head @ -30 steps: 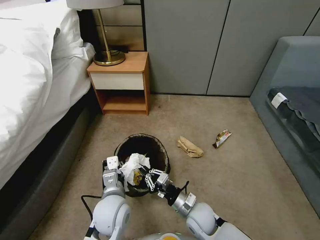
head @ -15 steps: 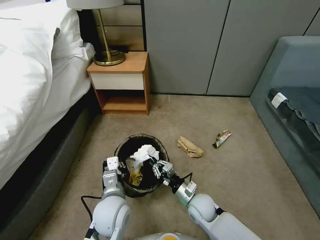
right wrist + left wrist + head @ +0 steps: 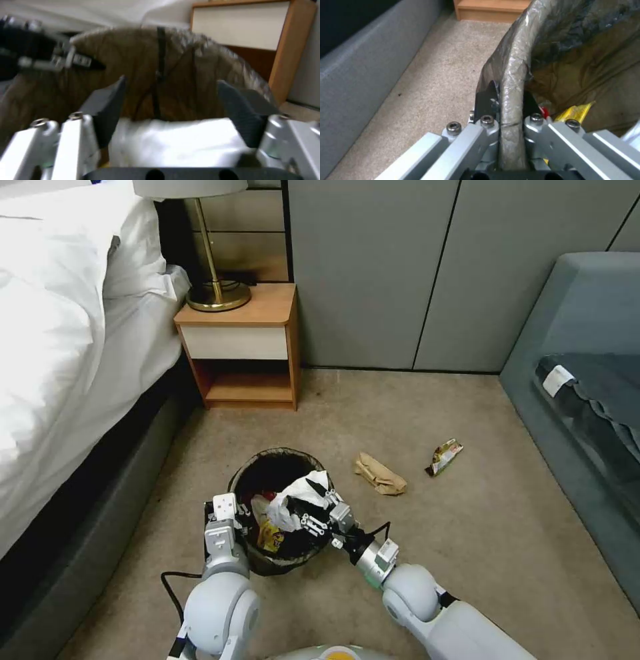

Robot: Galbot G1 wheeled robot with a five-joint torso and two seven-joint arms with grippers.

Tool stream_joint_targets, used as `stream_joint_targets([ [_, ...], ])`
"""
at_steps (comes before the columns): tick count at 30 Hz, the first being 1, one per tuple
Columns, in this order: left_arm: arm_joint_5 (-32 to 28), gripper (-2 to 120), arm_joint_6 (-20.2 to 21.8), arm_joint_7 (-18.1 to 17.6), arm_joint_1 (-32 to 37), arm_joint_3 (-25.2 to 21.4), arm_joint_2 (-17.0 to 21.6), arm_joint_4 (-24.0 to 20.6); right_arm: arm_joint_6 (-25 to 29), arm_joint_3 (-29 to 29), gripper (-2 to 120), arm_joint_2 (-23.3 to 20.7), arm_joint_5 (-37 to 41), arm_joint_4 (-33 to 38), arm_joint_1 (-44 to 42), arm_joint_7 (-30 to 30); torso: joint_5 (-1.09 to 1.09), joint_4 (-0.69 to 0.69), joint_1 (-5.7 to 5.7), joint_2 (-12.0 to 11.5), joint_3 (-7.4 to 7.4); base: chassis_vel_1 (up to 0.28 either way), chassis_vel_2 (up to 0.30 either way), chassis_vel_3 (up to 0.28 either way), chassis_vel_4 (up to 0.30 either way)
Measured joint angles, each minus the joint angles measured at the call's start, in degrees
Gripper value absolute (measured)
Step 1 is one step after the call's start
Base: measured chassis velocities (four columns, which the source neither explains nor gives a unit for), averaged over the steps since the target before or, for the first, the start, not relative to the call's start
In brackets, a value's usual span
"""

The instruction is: Pick up the trash bin, then pick up the garbage from the floor and place it into the trash bin.

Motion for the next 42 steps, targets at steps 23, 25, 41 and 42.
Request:
stream_joint_targets([
  [23, -0.07, 1, 0.23, 0.00, -0.03, 0.09, 0.13, -0.50, -2.43, 1.85, 100, -2.46, 1.26, 11.08, -0.73, 4.25, -0.01, 0.01, 0.00, 0.00, 0.00, 0.000, 0.000, 0.000, 0.000],
  [25, -0.13, 1, 0.21, 0.00, -0.03, -0.27, 0.20, -0.30, -1.20, 4.82, 100, -1.82, -0.94, 14.04, -2.72, 5.08, -0.01, 0.01, 0.00, 0.00, 0.00, 0.000, 0.000, 0.000, 0.000],
  [41, -0.24, 1, -0.23, 0.05, -0.70, -1.11, 0.00, 1.50, 5.63, 25.94, 100, 8.06, -12.88, 25.83, -24.65, 15.16, -0.01, -0.01, 0.00, 0.00, 0.00, 0.000, 0.000, 0.000, 0.000],
  [42, -0.24, 1, -0.23, 0.06, -0.66, -1.17, 0.04, 1.50, 6.49, 27.23, 100, 9.00, -13.10, 25.61, -26.32, 15.88, -0.01, 0.00, 0.00, 0.00, 0.00, 0.000, 0.000, 0.000, 0.000],
])
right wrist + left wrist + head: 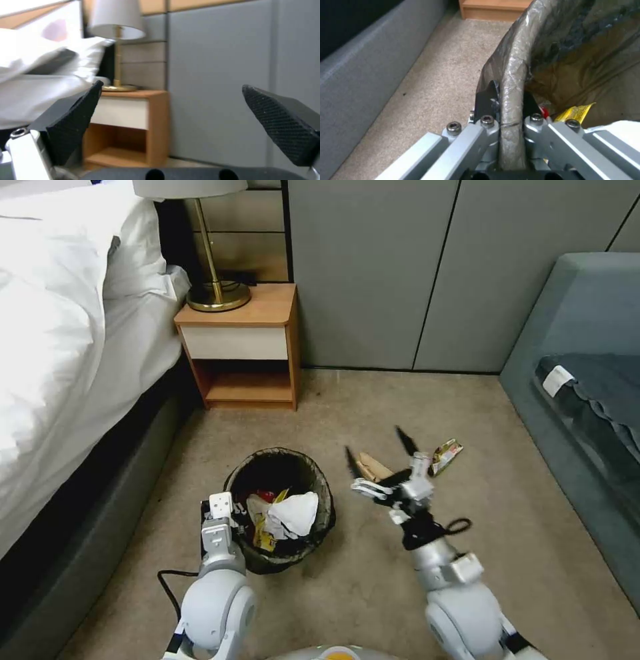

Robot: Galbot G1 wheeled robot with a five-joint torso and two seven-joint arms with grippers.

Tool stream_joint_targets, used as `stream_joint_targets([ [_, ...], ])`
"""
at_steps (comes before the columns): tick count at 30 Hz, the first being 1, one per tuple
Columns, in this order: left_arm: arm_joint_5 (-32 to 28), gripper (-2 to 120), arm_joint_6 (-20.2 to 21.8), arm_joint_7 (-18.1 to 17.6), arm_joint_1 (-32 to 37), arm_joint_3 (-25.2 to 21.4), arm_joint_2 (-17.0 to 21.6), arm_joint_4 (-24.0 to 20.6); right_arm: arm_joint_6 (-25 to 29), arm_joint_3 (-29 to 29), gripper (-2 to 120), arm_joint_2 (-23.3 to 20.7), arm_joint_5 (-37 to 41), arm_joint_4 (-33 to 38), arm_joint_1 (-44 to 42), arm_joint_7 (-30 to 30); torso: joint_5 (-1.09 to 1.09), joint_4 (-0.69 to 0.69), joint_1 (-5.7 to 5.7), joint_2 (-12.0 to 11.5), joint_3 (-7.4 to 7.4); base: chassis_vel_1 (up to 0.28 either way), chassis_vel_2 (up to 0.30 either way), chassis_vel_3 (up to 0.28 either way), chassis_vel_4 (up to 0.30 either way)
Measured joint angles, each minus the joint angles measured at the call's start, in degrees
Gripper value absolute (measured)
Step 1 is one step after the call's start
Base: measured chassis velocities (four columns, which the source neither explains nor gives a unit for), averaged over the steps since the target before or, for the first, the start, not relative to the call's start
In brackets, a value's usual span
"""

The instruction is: Pick up the trash bin, then pick up the garbage from the floor and place it into the trash bin.

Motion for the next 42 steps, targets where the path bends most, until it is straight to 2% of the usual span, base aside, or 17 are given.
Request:
stream_joint_targets([
  [8, -0.06, 1, -0.02, 0.02, 0.07, -0.18, 0.07, -0.21, 2.92, 4.48, 100, 2.86, -0.05, -2.09, -5.26, 0.99, 0.00, 0.00, 0.00, 0.00, 0.00, 0.000, 0.000, 0.000, 0.000],
  [16, -0.26, 1, -0.02, 0.02, 0.02, -0.23, 0.23, -0.29, 3.64, 5.91, 100, 2.86, 0.33, -3.80, -4.91, 0.93, 0.00, 0.00, 0.00, 0.00, 0.00, 0.000, 0.000, 0.000, 0.000],
  [23, -0.20, 1, -0.01, 0.02, 0.06, -0.12, -0.06, -0.41, 2.03, 7.63, 100, 1.48, 2.62, -6.29, 0.58, 0.69, 0.01, -0.01, 0.00, 0.00, 0.01, 0.000, 0.000, 0.000, 0.000],
  [26, -0.08, 1, 0.01, 0.03, 0.12, -0.11, -0.11, -0.44, -2.92, 8.94, 100, 0.02, 5.93, -8.85, 7.46, -1.23, 0.02, -0.01, 0.00, 0.00, 0.01, 0.000, 0.000, 0.000, 0.000],
  [27, -0.08, 1, 0.01, 0.03, 0.12, -0.11, -0.11, -0.44, -2.92, 8.94, 100, 0.02, 5.93, -8.85, 7.46, -1.23, 0.02, -0.01, 0.00, 0.00, 0.01, 0.000, 0.000, 0.000, 0.000],
  [29, 0.00, 1, 0.07, 0.00, 0.11, -0.07, -0.17, -0.44, -7.90, 8.07, 100, -2.14, 6.60, -12.52, 12.94, -2.40, -0.01, 0.00, 0.01, 0.00, 0.01, 0.000, 0.000, 0.000, 0.000],
  [31, 0.01, 1, 0.08, 0.00, 0.12, -0.04, -0.18, -0.44, -9.23, 7.26, 100, -2.94, 6.91, -14.17, 14.68, -2.69, 0.00, -0.01, 0.00, 0.00, 0.01, 0.000, 0.000, 0.000, 0.000],
  [33, 0.07, 1, 0.09, -0.02, 0.20, -0.03, -0.20, -0.44, -11.98, 3.93, 100, -4.86, 7.65, -20.67, 20.73, -3.61, -0.01, 0.01, 0.00, 0.00, 0.01, 0.000, 0.000, 0.000, 0.000],
  [34, 0.07, 1, 0.09, -0.02, 0.20, -0.03, -0.20, -0.44, -11.98, 3.93, 100, -4.86, 7.65, -20.67, 20.73, -3.61, -0.01, 0.01, 0.00, 0.00, 0.01, 0.000, 0.000, 0.000, 0.000],
  [37, 0.08, 1, 0.10, -0.06, 0.26, -0.09, -0.13, -0.44, -13.32, -0.02, 100, -5.27, 6.68, -30.40, 26.85, -6.06, 0.02, 0.01, 0.01, 0.00, 0.02, 0.000, 0.000, 0.000, 0.000],
  [38, 0.08, 1, 0.10, -0.06, 0.26, -0.09, -0.13, -0.44, -13.32, -0.02, 100, -5.27, 6.68, -30.40, 26.85, -6.06, 0.02, 0.01, 0.01, 0.00, 0.02, 0.000, 0.000, 0.000, 0.000],
  [41, -0.03, 1, 0.19, -0.10, 0.29, -0.24, 0.06, -0.44, -12.61, -4.14, 100, -4.03, 4.26, -40.74, 32.46, -9.44, 0.01, 0.00, 0.01, 0.00, 0.01, 0.000, 0.000, 0.000, 0.000],
  [42, -0.03, 1, 0.19, -0.10, 0.29, -0.24, 0.06, -0.44, -12.61, -4.14, 100, -4.03, 4.26, -40.74, 32.46, -9.44, 0.01, 0.00, 0.01, 0.00, 0.01, 0.000, 0.000, 0.000, 0.000],
])
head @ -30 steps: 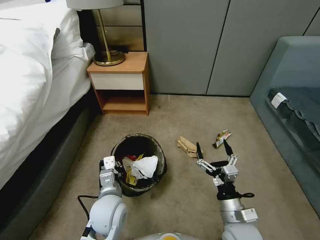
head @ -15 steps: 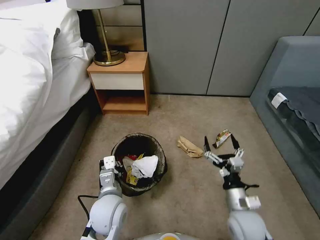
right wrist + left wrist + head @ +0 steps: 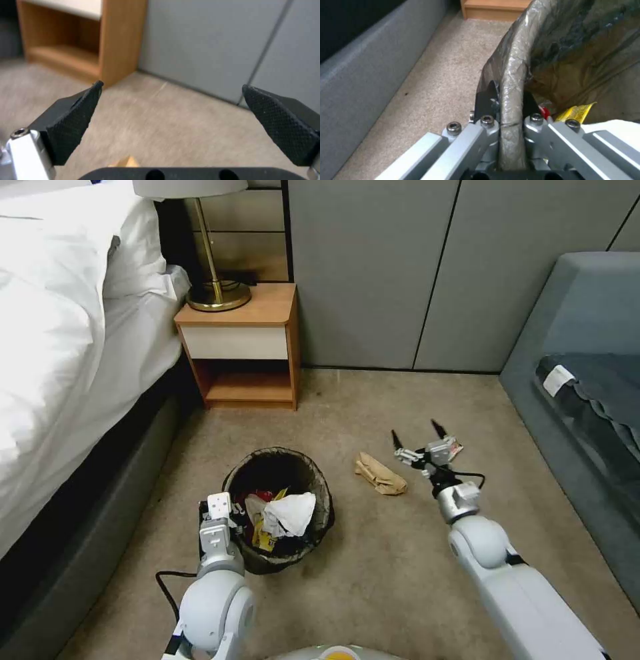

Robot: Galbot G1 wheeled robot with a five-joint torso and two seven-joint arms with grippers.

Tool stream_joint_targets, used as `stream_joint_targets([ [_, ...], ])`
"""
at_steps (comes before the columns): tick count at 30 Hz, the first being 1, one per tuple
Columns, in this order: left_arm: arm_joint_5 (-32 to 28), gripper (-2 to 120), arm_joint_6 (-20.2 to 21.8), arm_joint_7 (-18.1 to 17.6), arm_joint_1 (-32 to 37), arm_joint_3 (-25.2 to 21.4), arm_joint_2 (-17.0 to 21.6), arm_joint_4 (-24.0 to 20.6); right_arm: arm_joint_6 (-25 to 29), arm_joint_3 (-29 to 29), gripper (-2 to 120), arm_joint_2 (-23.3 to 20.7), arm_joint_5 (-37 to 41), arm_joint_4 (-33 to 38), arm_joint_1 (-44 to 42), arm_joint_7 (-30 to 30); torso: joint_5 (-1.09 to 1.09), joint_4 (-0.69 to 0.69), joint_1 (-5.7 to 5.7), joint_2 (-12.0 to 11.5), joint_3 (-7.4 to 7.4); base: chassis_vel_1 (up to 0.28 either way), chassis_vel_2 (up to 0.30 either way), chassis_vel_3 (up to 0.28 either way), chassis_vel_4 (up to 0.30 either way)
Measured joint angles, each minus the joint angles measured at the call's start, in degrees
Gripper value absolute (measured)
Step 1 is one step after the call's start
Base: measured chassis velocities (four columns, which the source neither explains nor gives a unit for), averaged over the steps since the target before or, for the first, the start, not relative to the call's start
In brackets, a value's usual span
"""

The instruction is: Pick up the trash bin, then pick up the garbage from the floor and place it into the trash bin.

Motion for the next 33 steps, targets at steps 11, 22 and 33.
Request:
stream_joint_targets([
  [11, 0.25, 1, 0.03, -0.11, -0.11, 0.43, -0.44, 0.59, 4.01, -6.99, 100, 3.84, -3.90, -19.67, 8.30, -6.70, -0.02, -0.01, 0.00, 0.00, 0.00, 0.000, 0.000, 0.000, 0.000],
  [22, 0.72, 1, 0.03, -0.13, 0.15, 0.60, -0.66, 0.56, 7.54, -5.65, 100, 8.43, -8.85, -35.59, 16.99, -10.25, -0.01, 0.02, 0.00, 0.00, -0.01, 0.000, 0.000, 0.000, 0.000],
  [33, 1.07, 1, -0.18, -0.13, 0.83, 0.37, -0.85, 0.14, 9.99, -3.30, 100, 13.44, -14.76, -49.25, 23.36, -8.84, -0.02, 0.01, 0.00, 0.00, -0.01, 0.000, 0.000, 0.000, 0.000],
])
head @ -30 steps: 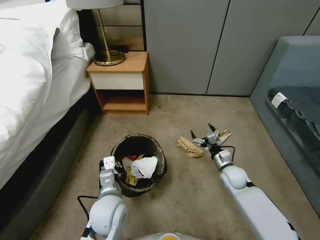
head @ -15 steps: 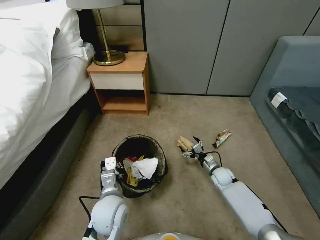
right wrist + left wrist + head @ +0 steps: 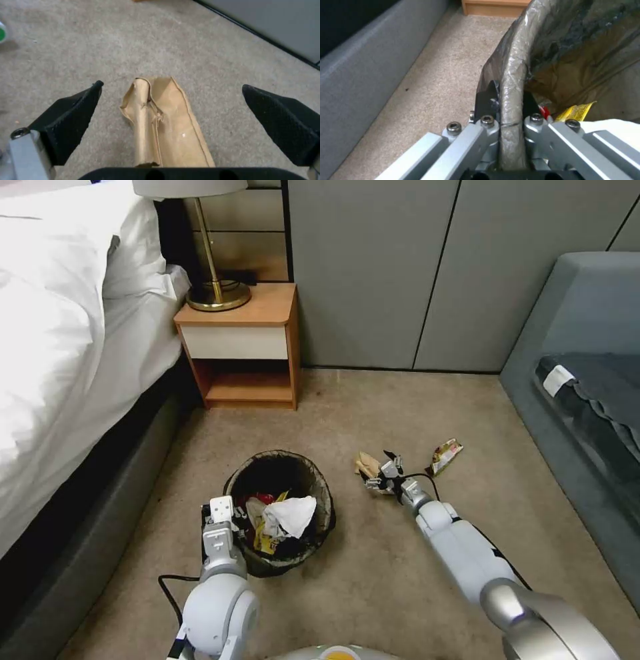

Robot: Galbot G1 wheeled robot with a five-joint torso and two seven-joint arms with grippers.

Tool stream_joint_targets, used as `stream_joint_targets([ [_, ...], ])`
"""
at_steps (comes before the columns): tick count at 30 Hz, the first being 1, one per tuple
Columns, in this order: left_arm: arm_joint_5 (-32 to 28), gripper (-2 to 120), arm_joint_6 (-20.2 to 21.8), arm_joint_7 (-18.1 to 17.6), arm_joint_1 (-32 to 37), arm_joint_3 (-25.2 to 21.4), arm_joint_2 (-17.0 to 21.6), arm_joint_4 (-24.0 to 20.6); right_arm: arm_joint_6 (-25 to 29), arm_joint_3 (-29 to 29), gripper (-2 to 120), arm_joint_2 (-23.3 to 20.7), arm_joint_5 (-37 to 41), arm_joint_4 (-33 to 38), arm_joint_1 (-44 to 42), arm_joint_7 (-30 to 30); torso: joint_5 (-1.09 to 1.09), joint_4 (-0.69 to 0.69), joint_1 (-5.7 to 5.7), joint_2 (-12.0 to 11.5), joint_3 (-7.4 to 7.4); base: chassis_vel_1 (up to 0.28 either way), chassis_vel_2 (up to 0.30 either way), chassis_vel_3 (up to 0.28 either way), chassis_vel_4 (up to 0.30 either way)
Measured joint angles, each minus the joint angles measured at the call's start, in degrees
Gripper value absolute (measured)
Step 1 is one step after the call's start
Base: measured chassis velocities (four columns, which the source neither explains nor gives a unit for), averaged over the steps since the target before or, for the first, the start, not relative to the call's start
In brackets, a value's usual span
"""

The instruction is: Pick up the trash bin, then pick up the garbage from the floor and place it into the trash bin.

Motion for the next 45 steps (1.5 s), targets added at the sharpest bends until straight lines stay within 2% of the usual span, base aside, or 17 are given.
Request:
stream_joint_targets([
  [14, 0.00, 1, -0.13, 0.00, 0.11, -0.10, -0.09, -0.20, -5.64, 0.78, 100, 2.67, 1.40, -7.61, 1.70, 2.56, 0.00, -0.01, 0.00, 0.00, 0.00, 0.000, 0.000, 0.000, 0.000],
  [16, 0.00, 1, -0.14, 0.02, 0.18, -0.10, -0.06, -0.25, -6.36, 0.80, 96, 2.71, 1.64, -7.93, 1.70, 2.77, 0.01, -0.01, 0.00, 0.00, 0.00, 0.000, 0.000, 0.000, 0.000],
  [18, 0.00, 1, -0.21, 0.02, 0.38, -0.17, 0.09, -0.30, -7.29, 0.84, 84, 2.83, 1.85, -8.73, 1.65, 2.91, 0.00, -0.01, 0.00, 0.00, 0.00, 0.000, 0.000, 0.000, 0.000],
  [20, -0.01, 1, -0.22, 0.02, 0.43, -0.18, 0.10, -0.35, -7.35, 0.85, 82, 2.89, 1.94, -8.96, 1.61, 2.92, 0.01, -0.01, 0.00, 0.00, 0.00, 0.000, 0.000, 0.000, 0.000],
  [22, 0.06, 1, -0.26, 0.02, 0.62, -0.19, 0.08, -0.56, -7.35, 0.87, 68, 2.94, 2.60, -9.25, 1.61, 2.92, 0.00, -0.01, 0.00, 0.00, 0.00, 0.000, 0.000, 0.000, 0.000],
  [24, 0.11, 1, -0.30, 0.02, 0.72, -0.19, 0.07, -0.63, -7.35, 0.87, 67, 2.94, 2.78, -9.31, 1.62, 2.93, 0.01, -0.01, 0.00, 0.00, 0.00, 0.000, 0.000, 0.000, 0.000],
  [27, 0.27, 1, -0.45, 0.03, 0.98, -0.24, 0.04, -0.83, -7.18, 0.85, 51, 2.77, 3.33, -9.32, 1.68, 3.00, 0.01, 0.00, 0.00, 0.00, 0.00, 0.000, 0.000, 0.000, 0.000],
  [28, 0.27, 1, -0.45, 0.03, 0.98, -0.24, 0.04, -0.83, -7.18, 0.85, 51, 2.77, 3.33, -9.32, 1.68, 3.00, 0.01, 0.00, 0.00, 0.00, 0.00, 0.000, 0.000, 0.000, 0.000],
  [31, 0.27, 1, -0.48, 0.06, 0.98, -0.25, 0.14, -0.88, -6.82, 0.84, 35, 2.55, 3.80, -9.07, 1.63, 3.17, 0.01, 0.00, 0.00, 0.00, 0.00, 0.000, 0.000, 0.000, 0.000],
  [34, 0.27, 1, -0.49, 0.07, 0.98, -0.24, 0.18, -0.89, -6.56, 0.83, 29, 2.40, 3.87, -8.91, 1.50, 3.24, 0.01, 0.00, 0.00, 0.00, 0.00, 0.000, 0.000, 0.000, 0.000],
  [36, 0.27, 1, -0.49, 0.08, 1.05, -0.15, 0.28, -0.94, -6.11, 0.83, 17, 2.19, 3.99, -8.64, 1.24, 3.35, 0.02, 0.00, 0.00, 0.00, 0.00, 0.000, 0.000, 0.000, 0.000],
  [38, 0.27, 1, -0.49, 0.10, 1.07, -0.13, 0.30, -0.98, -5.96, 0.85, 14, 2.11, 4.01, -8.53, 1.15, 3.37, 0.01, -0.01, 0.00, 0.00, 0.00, 0.000, 0.000, 0.000, 0.000],
  [41, 0.27, 1, -0.49, 0.10, 1.06, -0.06, 0.46, -1.05, -5.39, 0.88, 1, 1.93, 4.11, -8.21, 0.82, 3.55, 0.01, 0.00, 0.00, 0.00, 0.00, 0.000, 0.000, 0.000, 0.000],
  [45, 0.27, 1, -0.49, 0.10, 1.03, 0.05, 0.49, -1.12, -4.91, 0.92, 0, 1.86, 4.22, -7.96, 0.56, 3.91, 0.01, -0.01, 0.00, 0.00, 0.00, 0.000, 0.000, 0.000, 0.000],
])
